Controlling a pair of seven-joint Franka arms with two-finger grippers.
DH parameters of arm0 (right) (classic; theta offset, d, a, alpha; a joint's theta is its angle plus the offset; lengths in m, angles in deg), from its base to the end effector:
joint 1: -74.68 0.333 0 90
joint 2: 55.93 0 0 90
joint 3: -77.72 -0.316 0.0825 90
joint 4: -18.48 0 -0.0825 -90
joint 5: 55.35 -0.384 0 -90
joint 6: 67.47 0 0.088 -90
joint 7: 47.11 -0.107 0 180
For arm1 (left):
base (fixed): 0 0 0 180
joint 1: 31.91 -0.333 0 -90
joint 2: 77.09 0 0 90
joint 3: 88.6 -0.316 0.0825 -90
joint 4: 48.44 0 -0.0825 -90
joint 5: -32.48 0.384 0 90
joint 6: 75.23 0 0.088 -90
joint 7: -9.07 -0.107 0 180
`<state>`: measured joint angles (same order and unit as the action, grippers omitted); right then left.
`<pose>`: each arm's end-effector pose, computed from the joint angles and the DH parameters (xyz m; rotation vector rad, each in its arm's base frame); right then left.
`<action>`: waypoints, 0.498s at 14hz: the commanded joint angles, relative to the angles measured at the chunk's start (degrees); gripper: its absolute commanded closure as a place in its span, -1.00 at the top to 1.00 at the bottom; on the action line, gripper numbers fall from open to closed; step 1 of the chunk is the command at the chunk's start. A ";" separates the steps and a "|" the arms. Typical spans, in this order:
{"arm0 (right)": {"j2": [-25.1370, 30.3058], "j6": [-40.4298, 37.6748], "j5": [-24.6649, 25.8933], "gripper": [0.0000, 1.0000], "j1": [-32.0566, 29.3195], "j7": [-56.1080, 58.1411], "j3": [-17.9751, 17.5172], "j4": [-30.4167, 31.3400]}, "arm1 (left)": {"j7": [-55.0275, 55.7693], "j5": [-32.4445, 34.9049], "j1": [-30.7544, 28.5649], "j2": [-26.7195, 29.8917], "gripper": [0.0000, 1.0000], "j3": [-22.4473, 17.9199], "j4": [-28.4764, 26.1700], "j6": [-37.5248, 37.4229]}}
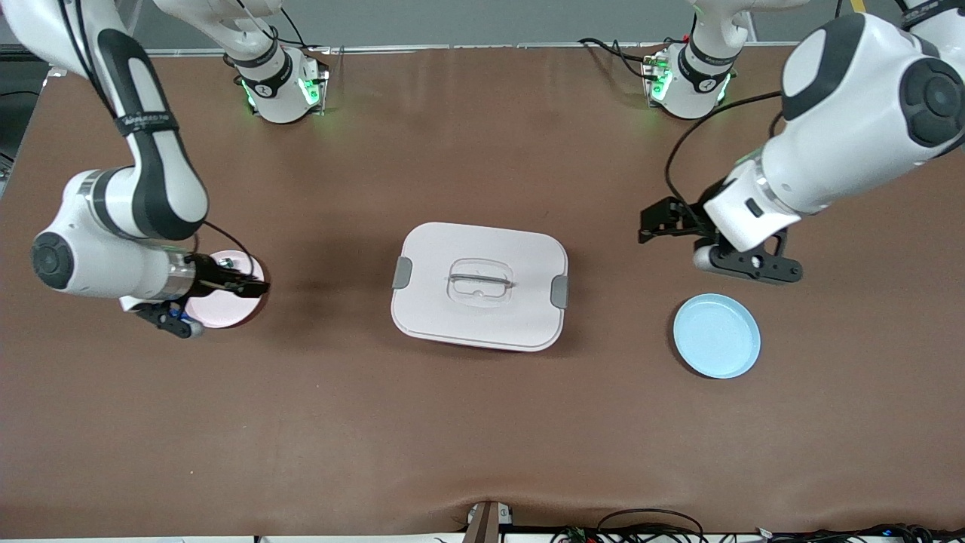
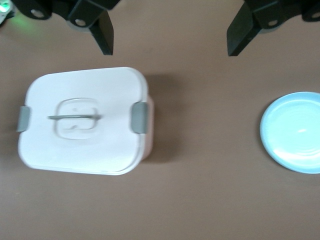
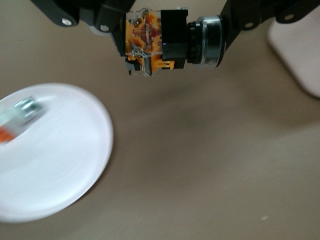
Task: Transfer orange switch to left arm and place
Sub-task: 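Lift the switch over the box with the right gripper while the left gripper approaches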
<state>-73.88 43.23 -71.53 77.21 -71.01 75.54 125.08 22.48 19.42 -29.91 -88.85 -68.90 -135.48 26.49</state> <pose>0.5968 0.0673 0.3360 -2.8351 0.6758 0.4385 0.5838 -0.2324 0.5564 2.8399 -0.1367 -0.0418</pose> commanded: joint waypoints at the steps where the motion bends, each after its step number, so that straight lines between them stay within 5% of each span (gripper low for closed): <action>1: 0.98 -2.24 -3.34 -1.00 5.27 -11.82 0.42 -2.87 | 3.80 -2.22 -0.33 -0.28 1.00 4.11 0.12 3.03; 7: -1.38 -1.98 -11.39 -1.00 17.15 -40.93 0.42 -15.00 | 8.81 -11.11 1.25 0.25 1.00 9.03 -5.93 18.30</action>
<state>-73.37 42.33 -78.80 93.29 -105.86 75.22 114.59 28.87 9.93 -28.75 -89.02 -62.14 -138.91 39.40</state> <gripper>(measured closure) 0.278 0.000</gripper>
